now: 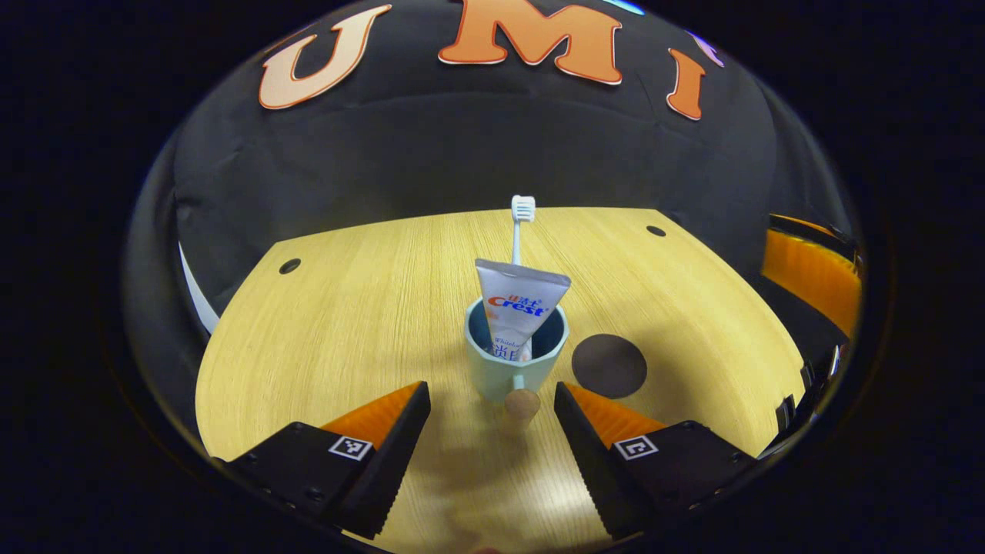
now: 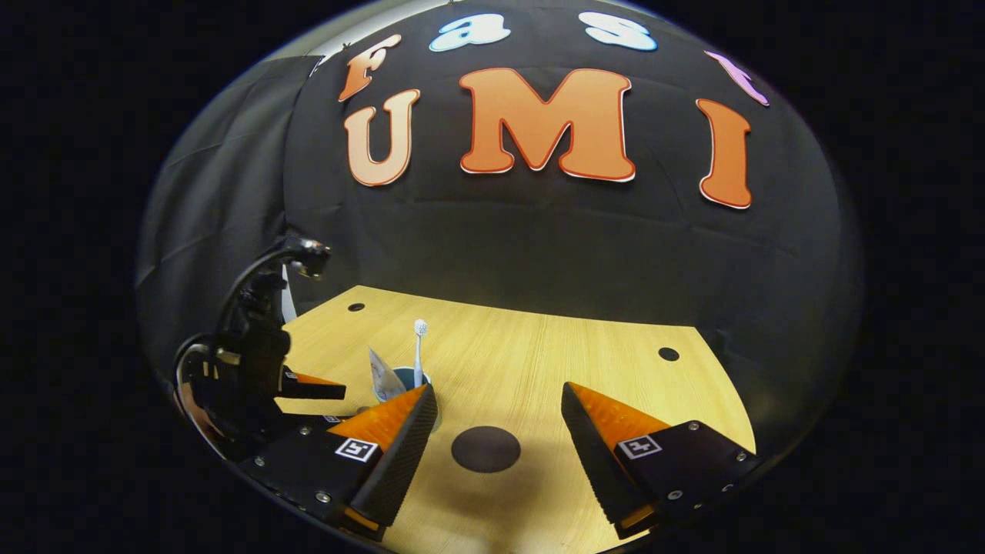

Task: Put the toothbrush and toothpaste on the desktop into the cup, then pick up the cup and place it on the coaster on the desktop.

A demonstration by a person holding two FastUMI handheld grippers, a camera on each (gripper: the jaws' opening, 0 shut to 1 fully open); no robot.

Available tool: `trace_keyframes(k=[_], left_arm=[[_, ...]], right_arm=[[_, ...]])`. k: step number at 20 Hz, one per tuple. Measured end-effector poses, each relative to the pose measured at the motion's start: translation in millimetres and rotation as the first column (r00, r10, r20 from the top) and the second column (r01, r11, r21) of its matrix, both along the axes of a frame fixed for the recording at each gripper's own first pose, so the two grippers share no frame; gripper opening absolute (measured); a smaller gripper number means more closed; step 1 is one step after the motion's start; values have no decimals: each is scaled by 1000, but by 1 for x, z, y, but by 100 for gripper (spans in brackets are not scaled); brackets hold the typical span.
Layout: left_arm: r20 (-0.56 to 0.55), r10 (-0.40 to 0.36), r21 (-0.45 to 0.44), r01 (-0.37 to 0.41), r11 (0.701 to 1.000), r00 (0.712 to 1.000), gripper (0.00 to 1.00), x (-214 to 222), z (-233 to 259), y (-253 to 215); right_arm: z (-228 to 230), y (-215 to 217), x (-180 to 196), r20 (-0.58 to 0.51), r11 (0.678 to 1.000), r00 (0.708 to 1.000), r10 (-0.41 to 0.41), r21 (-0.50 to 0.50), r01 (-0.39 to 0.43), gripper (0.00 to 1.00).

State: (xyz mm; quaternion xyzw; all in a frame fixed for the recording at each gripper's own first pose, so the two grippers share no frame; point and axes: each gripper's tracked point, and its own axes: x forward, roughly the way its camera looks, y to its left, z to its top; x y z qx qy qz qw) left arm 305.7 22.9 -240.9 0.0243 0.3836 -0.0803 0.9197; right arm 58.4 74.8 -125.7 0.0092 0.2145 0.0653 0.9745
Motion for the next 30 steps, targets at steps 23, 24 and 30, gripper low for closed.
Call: trace_keyframes(k=[23,24,30], left_arm=[[-183,-26,22,30,999,983,19,9,-31,-20],[-180,-23,21,28,999,983,19,8,-31,-19],[-175,-18,11,20,1000,984,17,6,-25,-21]], right_arm=[[2,-48,-61,-47,986,985,-163,17,164,97],[3,-48,-61,-44,986,986,-163,19,164,97],[4,-55,-65,-37,986,985,-167,16,168,97]])
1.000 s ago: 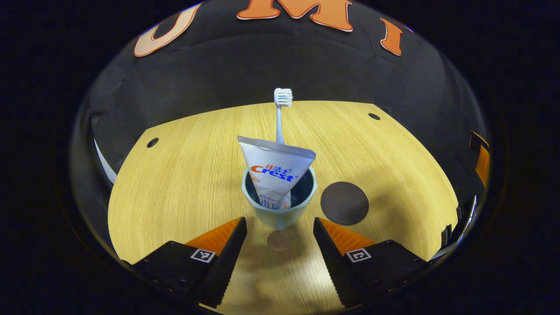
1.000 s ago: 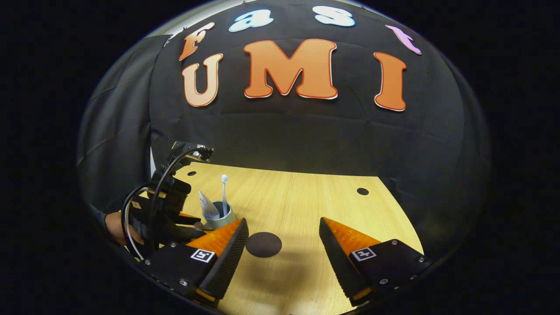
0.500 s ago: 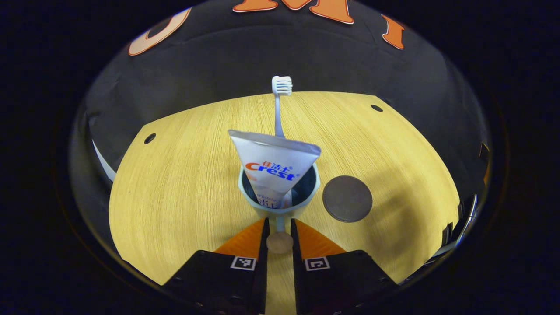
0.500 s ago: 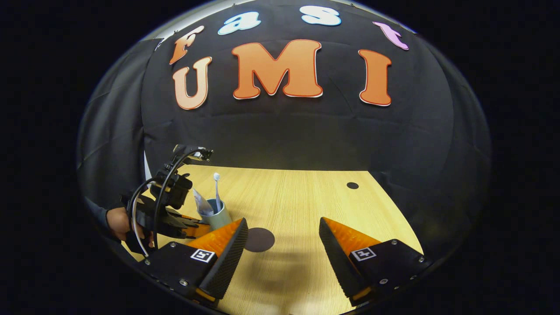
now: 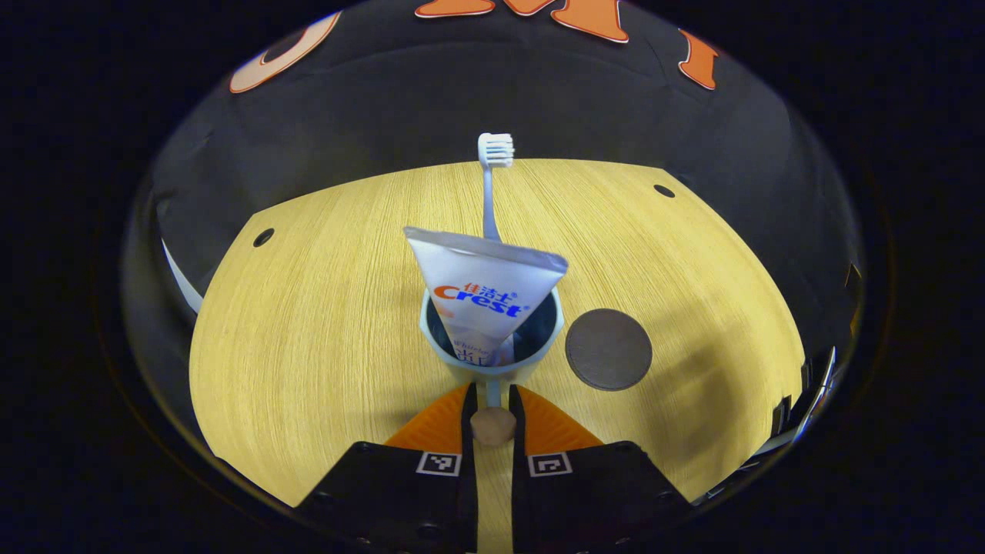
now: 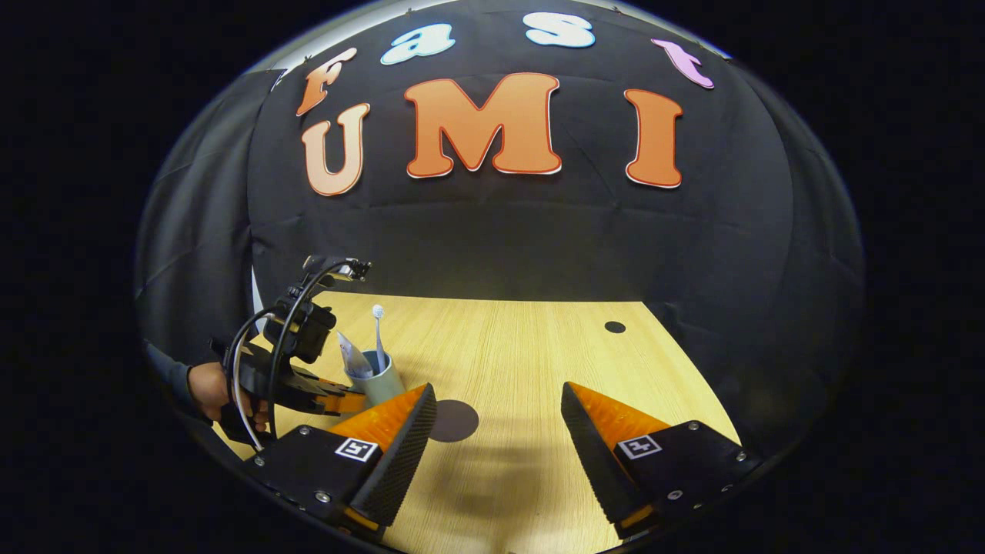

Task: Put the toothbrush and toothpaste on the desktop into the cup, then pick up the cup and place it on the coaster on the desktop.

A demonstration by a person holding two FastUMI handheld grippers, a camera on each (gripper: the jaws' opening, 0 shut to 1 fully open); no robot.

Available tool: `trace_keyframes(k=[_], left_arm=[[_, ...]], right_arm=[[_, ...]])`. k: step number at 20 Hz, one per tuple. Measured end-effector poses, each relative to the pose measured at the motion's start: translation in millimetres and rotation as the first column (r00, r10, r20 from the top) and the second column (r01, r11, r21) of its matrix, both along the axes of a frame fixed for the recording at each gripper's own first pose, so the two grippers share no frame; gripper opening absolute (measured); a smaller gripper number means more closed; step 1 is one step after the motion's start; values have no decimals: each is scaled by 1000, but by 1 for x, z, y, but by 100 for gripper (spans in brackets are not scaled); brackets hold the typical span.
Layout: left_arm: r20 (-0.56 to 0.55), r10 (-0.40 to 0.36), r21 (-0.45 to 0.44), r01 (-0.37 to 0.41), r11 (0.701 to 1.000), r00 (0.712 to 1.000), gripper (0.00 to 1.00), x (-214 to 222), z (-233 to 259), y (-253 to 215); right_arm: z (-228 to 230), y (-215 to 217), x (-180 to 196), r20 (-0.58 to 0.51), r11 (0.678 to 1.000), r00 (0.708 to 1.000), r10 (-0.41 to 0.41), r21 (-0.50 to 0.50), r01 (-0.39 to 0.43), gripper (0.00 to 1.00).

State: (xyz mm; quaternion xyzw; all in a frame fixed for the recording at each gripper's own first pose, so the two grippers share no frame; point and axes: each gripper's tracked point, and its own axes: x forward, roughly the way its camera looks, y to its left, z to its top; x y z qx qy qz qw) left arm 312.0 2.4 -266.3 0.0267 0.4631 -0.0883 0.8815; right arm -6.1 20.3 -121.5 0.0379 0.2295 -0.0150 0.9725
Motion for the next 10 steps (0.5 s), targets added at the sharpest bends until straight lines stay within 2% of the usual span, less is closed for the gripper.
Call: trace_keyframes(k=[10], left_arm=[[17,4,-25,-3,1000,1000,17,3,4,-3]], right_arm=[[-4,-5,-2,1,1000,1000,9,-8,-9,98]])
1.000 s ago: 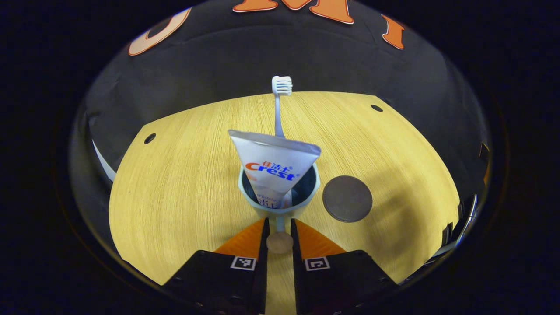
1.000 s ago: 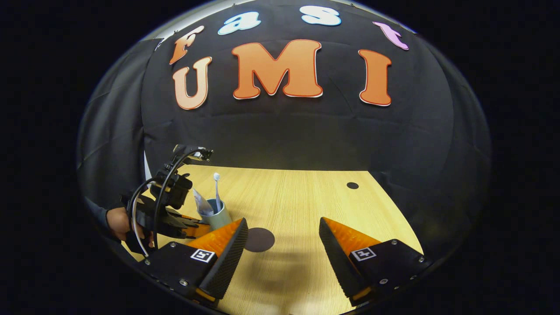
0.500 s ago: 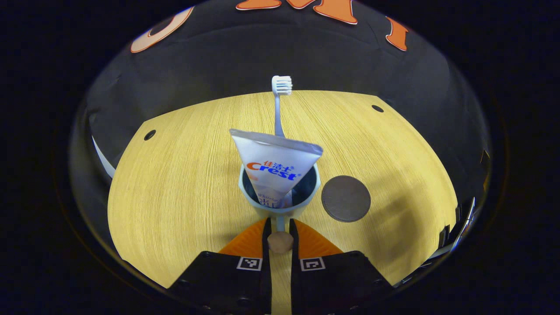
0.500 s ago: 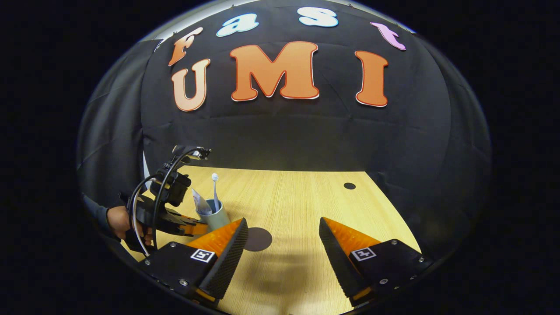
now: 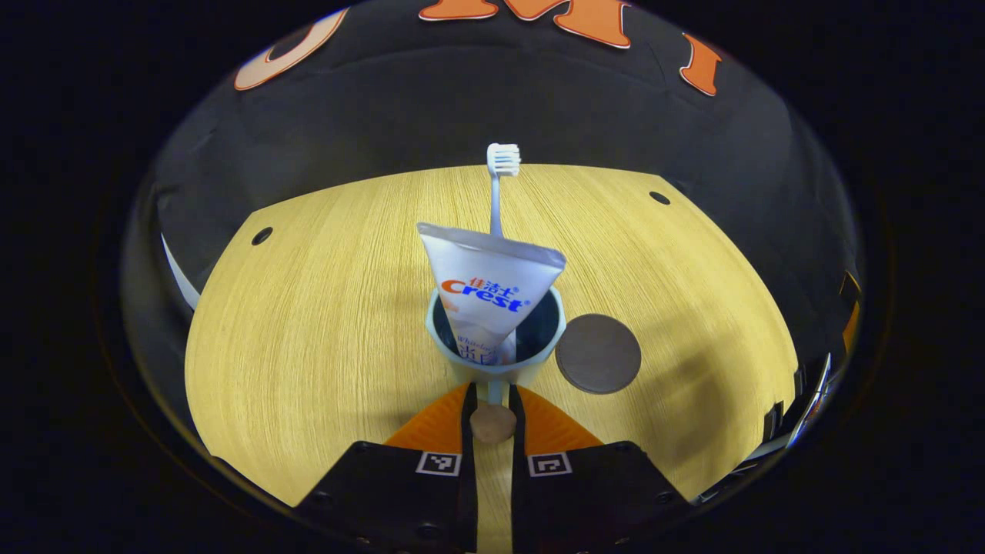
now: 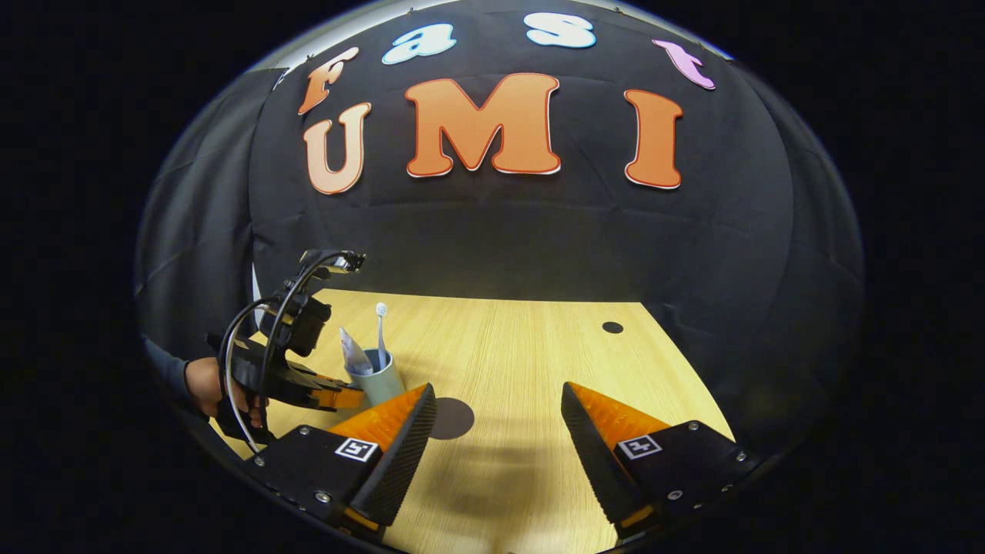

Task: Put the toothbrush and toothpaste on the desktop into the cup, then pick up the cup and place it on the coaster on the desktop.

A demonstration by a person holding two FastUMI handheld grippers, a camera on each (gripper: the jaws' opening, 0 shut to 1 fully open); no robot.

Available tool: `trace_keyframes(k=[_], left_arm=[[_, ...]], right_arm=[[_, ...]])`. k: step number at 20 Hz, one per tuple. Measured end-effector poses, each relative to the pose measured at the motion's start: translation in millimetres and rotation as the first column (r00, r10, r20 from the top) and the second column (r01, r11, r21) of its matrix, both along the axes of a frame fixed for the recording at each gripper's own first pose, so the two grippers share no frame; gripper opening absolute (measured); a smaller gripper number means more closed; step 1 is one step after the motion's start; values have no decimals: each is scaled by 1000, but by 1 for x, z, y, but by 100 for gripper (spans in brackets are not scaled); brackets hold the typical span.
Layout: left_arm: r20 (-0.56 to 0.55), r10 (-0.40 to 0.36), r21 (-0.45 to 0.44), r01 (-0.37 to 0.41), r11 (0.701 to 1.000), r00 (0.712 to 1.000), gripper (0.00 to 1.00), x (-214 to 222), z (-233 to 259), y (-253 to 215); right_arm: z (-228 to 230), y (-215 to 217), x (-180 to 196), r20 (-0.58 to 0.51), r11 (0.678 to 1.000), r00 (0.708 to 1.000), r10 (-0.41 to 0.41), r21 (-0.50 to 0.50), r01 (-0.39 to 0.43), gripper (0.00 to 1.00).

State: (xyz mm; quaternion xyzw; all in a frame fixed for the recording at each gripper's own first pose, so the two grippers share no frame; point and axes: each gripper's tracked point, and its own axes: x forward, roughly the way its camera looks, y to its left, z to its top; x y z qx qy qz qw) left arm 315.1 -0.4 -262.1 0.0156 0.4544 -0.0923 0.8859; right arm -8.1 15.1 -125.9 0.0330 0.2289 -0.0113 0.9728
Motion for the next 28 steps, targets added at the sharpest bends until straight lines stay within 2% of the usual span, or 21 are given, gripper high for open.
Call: trace_keyframes(k=[1,4,10,15,24,28], left_arm=[[-3,-6,6,6,1000,1000,14,3,0,-2],[2,6,-6,-6,1000,1000,14,9,1,-5],[60,-35,13,35,999,998,14,19,13,-14],[80,-78,-5,78,997,994,14,21,15,-31],[74,-163,-33,165,986,984,14,8,15,-97],[56,-173,-28,174,984,983,14,0,3,-104]], right_arm=[[-1,-2,-1,-4,1000,1000,-1,-3,1,97],[-2,-2,-1,-10,1000,1000,-3,0,3,98],[-5,-6,-3,-7,1000,1000,-2,-3,2,97],[-4,-7,-8,-10,1000,1000,-10,-9,9,97],[-9,-27,-18,-21,999,999,-39,-13,39,97],[-9,-30,-19,-25,999,999,-45,-10,45,98]])
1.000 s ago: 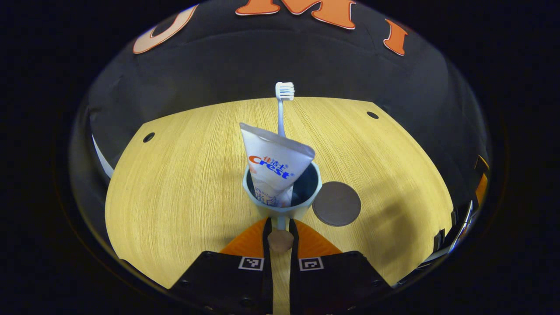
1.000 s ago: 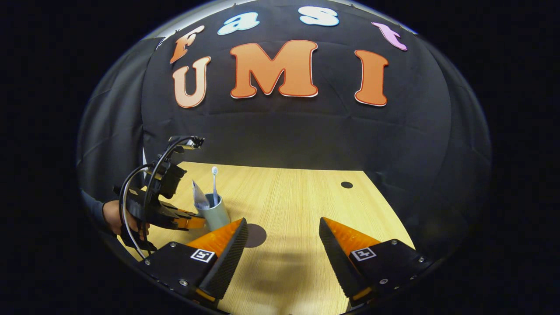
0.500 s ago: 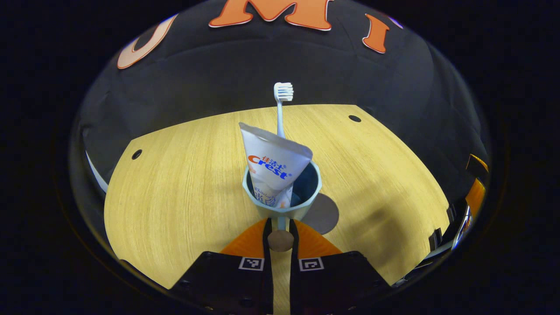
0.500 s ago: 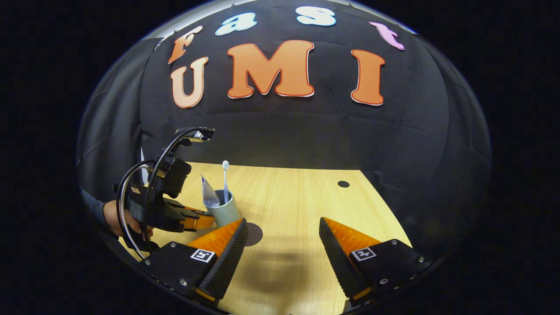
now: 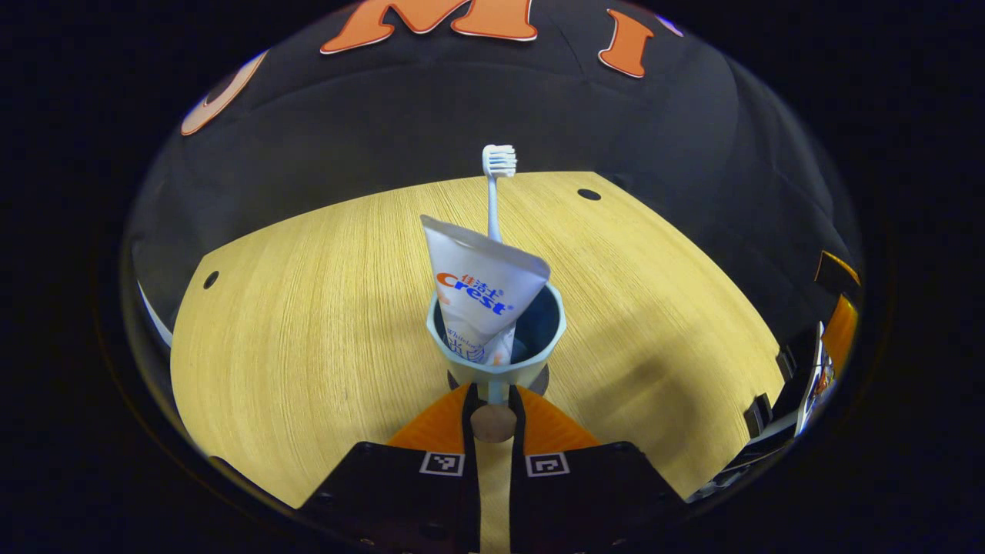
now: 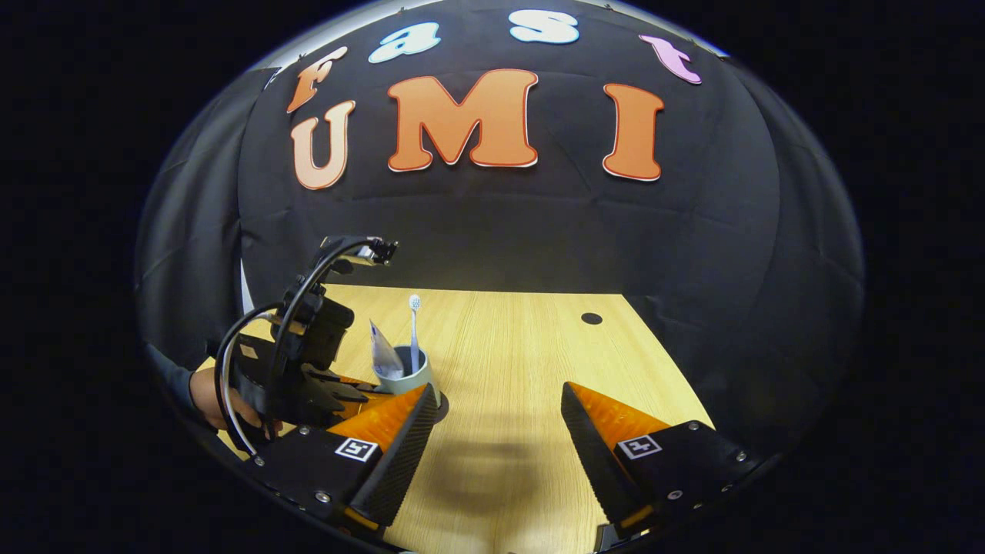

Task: Put the toothbrush and toothpaste on the desktop into the cup, then pick up the cup and place it on the coaster on the desktop.

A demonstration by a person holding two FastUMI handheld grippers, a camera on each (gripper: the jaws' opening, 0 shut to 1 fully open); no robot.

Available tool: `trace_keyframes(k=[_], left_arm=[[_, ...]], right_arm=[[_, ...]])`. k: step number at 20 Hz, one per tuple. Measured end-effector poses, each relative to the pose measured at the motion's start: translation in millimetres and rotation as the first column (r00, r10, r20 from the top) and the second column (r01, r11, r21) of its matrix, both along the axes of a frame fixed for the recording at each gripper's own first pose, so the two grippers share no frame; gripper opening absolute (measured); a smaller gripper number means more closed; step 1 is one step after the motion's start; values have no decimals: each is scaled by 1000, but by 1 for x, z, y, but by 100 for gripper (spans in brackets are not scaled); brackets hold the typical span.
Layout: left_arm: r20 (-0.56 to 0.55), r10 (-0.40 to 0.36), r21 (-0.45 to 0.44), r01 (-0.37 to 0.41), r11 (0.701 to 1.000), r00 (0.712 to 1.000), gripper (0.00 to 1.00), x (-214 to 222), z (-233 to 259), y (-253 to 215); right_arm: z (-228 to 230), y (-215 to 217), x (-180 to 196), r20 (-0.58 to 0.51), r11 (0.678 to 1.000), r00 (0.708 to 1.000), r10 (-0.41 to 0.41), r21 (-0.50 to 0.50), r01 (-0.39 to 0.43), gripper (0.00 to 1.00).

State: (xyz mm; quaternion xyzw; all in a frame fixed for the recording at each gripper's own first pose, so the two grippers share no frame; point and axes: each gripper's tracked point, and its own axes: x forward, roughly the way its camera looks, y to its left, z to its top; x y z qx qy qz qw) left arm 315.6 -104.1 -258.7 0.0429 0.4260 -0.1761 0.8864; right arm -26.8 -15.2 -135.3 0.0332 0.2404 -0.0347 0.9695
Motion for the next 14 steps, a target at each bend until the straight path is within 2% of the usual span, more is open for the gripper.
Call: trace_keyframes(k=[4,7,9,10,13,14], left_arm=[[31,-25,12,25,1000,999,16,0,-3,-3],[66,-35,16,34,999,997,26,0,7,0],[82,-32,18,31,999,996,42,0,10,1],[87,-32,14,31,999,996,47,-4,14,3],[108,-27,4,27,1000,994,88,-11,23,9],[127,-20,6,20,1000,992,92,-13,29,14]], right_arm=[[-4,-1,-1,-8,1000,1000,3,5,-3,97],[-4,-1,0,-5,1000,1000,14,10,-14,98],[-2,1,2,-1,1000,1000,24,12,-24,97],[-1,1,4,2,999,1000,30,11,-30,97],[2,4,8,17,999,998,53,10,-54,98],[5,6,10,23,998,998,64,12,-64,97]])
